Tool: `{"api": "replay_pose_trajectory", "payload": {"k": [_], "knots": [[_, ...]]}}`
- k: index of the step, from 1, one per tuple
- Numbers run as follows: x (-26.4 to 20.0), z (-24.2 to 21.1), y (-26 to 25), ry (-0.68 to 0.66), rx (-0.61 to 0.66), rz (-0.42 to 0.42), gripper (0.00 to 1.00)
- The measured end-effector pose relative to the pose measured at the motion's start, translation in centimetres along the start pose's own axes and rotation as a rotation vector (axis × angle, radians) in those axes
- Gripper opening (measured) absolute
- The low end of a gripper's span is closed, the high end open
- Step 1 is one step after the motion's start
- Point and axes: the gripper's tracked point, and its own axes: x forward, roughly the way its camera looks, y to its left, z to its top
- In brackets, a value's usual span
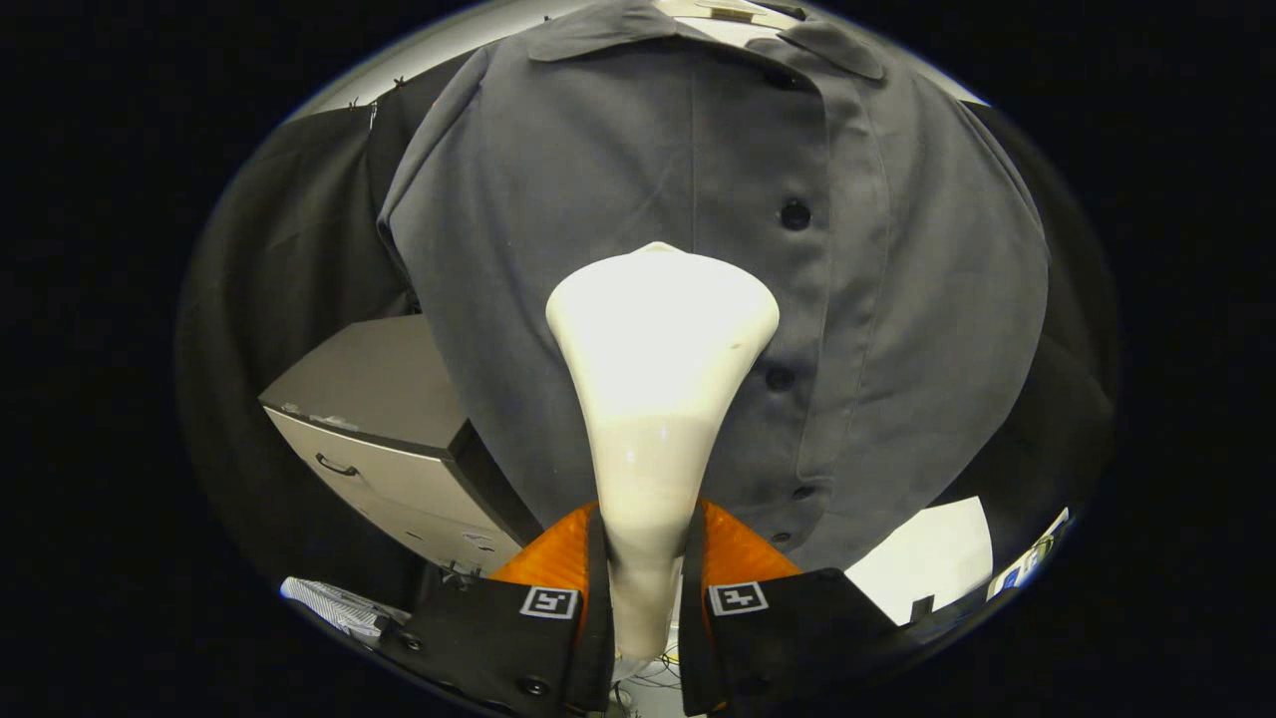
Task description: Iron the clothes twice with a garment steamer, once on the left side and once on the right side.
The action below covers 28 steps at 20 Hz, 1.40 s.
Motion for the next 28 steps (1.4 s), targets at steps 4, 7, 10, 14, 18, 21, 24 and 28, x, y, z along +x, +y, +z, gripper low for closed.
{"api": "replay_pose_trajectory", "payload": {"k": [4, 7, 10, 14, 18, 21, 24, 28], "knots": [[0.9, -3.2, 0.3, 0.053, 0.016, 0.029, 0.34], [1.9, -5.4, 0.0, 0.091, 0.030, 0.025, 0.34], [2.5, -7.3, -0.1, 0.126, 0.029, 0.029, 0.34], [3.4, -9.9, 0.0, 0.168, 0.035, 0.037, 0.34], [3.8, -12.4, 0.0, 0.214, 0.043, 0.043, 0.34], [4.3, -14.2, 0.0, 0.243, 0.051, 0.045, 0.34], [5.0, -15.8, -0.2, 0.272, 0.059, 0.041, 0.34], [5.4, -17.8, -0.2, 0.307, 0.067, 0.040, 0.34]]}}
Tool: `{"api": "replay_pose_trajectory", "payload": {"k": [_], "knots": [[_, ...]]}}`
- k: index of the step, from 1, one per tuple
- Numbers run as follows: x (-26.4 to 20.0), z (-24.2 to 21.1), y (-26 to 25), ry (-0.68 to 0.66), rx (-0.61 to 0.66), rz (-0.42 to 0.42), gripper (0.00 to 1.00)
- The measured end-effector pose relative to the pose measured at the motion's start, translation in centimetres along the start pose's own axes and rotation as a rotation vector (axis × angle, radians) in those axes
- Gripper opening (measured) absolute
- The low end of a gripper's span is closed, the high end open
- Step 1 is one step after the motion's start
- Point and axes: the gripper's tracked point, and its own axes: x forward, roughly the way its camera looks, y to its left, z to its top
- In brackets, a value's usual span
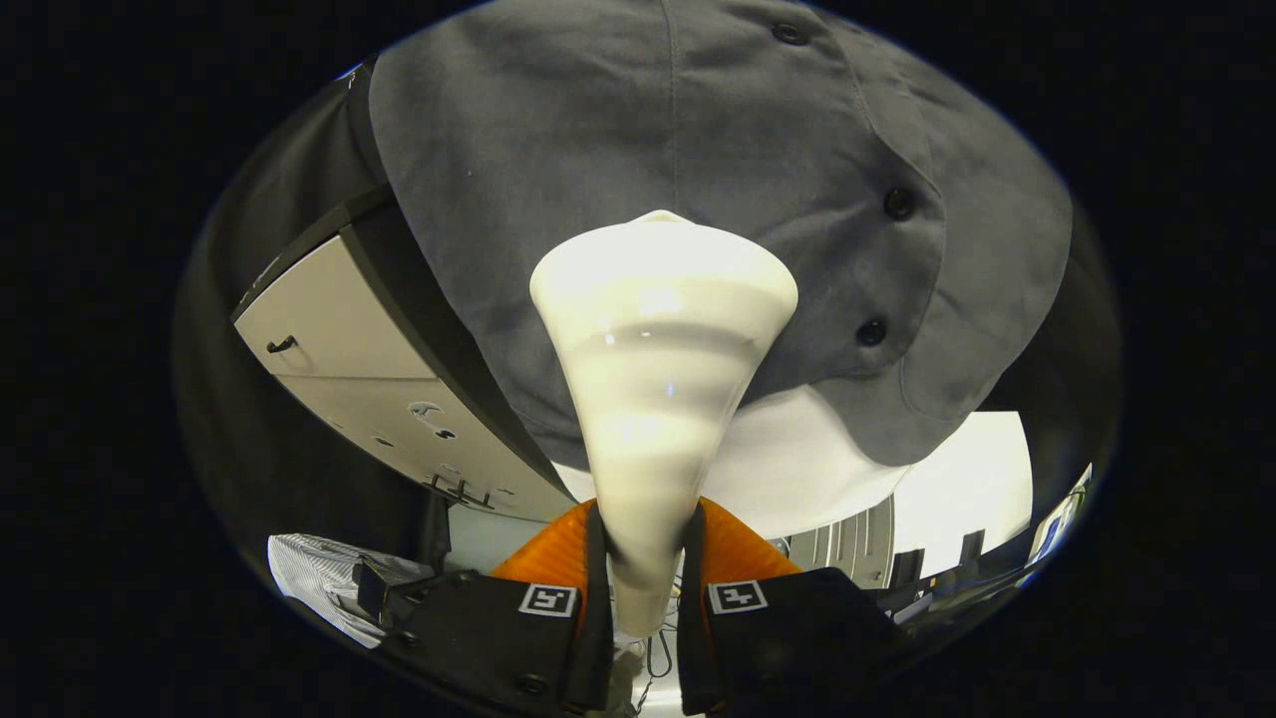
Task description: Iron the clothes twice with a garment steamer, once on the left side and once on the right side.
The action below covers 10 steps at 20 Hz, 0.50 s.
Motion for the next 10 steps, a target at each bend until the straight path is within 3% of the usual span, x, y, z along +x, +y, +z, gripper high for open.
{"api": "replay_pose_trajectory", "payload": {"k": [5, 10], "knots": [[0.6, -1.8, -0.1, 0.034, 0.016, 0.000, 0.34], [-1.8, -1.2, -0.6, 0.019, 0.022, -0.004, 0.34]]}}
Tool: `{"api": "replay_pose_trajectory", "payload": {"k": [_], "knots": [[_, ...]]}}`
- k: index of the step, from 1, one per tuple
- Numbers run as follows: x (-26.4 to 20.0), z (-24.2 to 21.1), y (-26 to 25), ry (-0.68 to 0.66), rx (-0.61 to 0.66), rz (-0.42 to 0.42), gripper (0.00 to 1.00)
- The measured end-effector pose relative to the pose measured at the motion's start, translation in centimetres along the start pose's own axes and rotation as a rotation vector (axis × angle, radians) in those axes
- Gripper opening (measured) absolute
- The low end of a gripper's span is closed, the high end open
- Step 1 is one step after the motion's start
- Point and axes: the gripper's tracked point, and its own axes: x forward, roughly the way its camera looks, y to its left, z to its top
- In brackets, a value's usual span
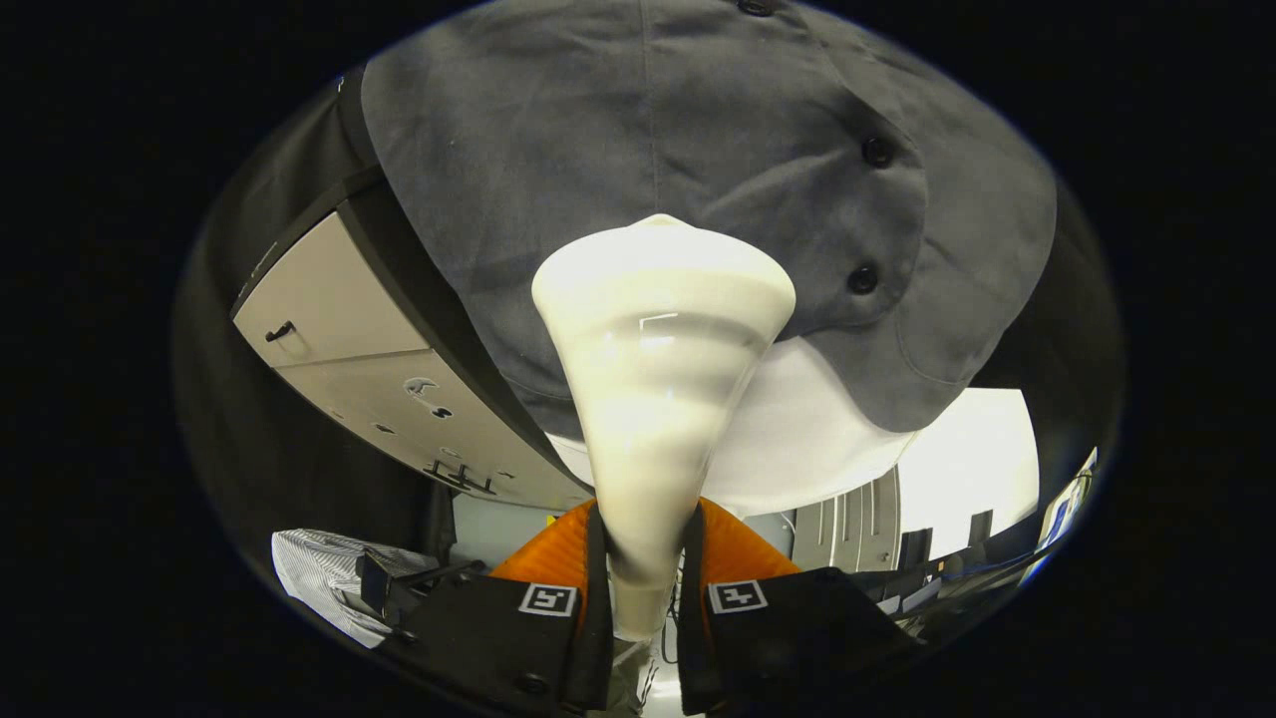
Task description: Iron the clothes twice with a garment steamer, once on the left side and once on the right side.
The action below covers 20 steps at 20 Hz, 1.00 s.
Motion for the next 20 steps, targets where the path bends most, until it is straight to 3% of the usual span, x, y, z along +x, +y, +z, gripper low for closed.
{"api": "replay_pose_trajectory", "payload": {"k": [7, 20], "knots": [[-7.9, 5.6, -0.9, -0.129, -0.009, -0.010, 0.34], [-21.7, 18.2, -5.1, -0.385, -0.038, -0.123, 0.34]]}}
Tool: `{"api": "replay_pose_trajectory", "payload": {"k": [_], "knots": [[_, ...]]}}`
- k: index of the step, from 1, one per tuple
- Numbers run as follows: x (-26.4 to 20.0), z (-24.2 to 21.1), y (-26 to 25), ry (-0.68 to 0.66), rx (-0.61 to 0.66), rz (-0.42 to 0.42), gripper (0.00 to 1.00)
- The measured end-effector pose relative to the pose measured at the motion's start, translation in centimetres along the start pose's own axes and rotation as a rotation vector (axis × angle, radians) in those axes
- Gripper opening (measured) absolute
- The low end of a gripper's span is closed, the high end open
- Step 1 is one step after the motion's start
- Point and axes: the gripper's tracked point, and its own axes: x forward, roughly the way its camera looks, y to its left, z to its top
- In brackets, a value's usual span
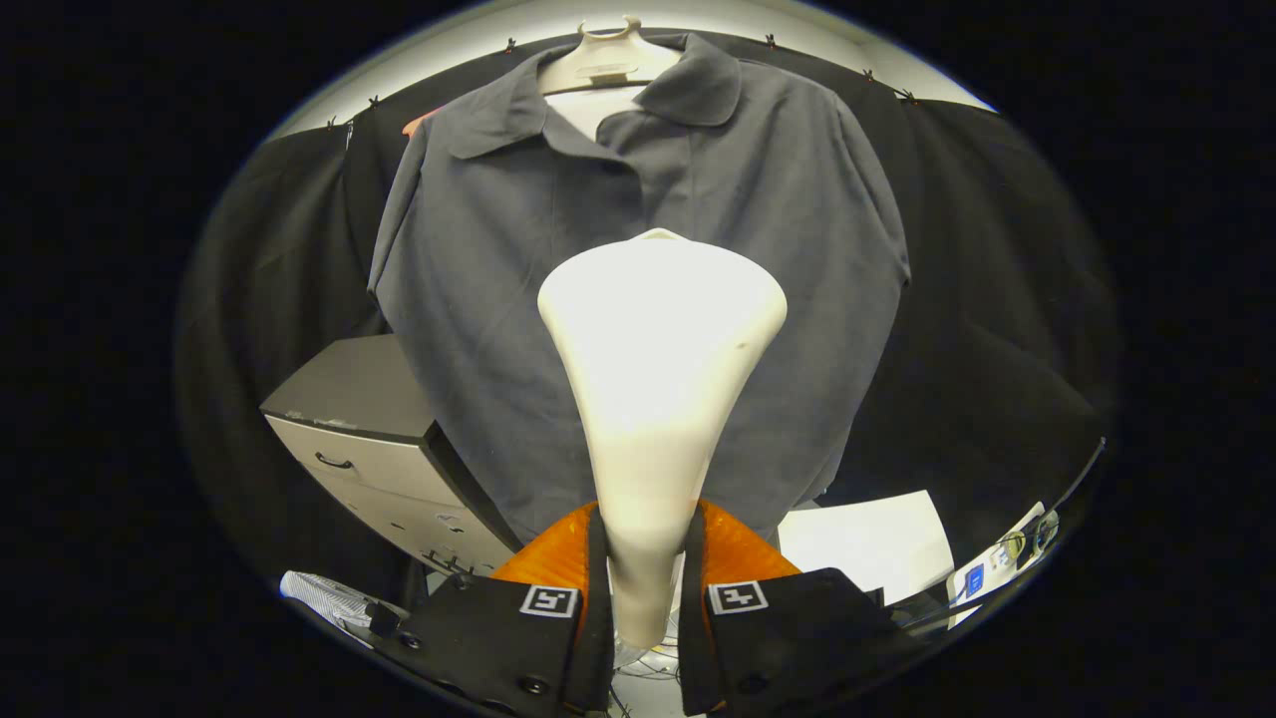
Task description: Iron the clothes twice with a garment steamer, once on the left side and once on the right side.
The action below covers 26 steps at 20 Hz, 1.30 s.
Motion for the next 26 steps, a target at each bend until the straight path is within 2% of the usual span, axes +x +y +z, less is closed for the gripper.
{"api": "replay_pose_trajectory", "payload": {"k": [7, 12, 17, 26], "knots": [[-1.6, 7.5, -4.1, -0.109, 0.001, -0.050, 0.34], [0.0, 10.0, -6.5, -0.118, 0.009, -0.074, 0.34], [2.7, 8.9, -7.2, -0.071, 0.020, -0.059, 0.34], [5.3, 4.1, -8.3, 0.021, 0.050, -0.046, 0.34]]}}
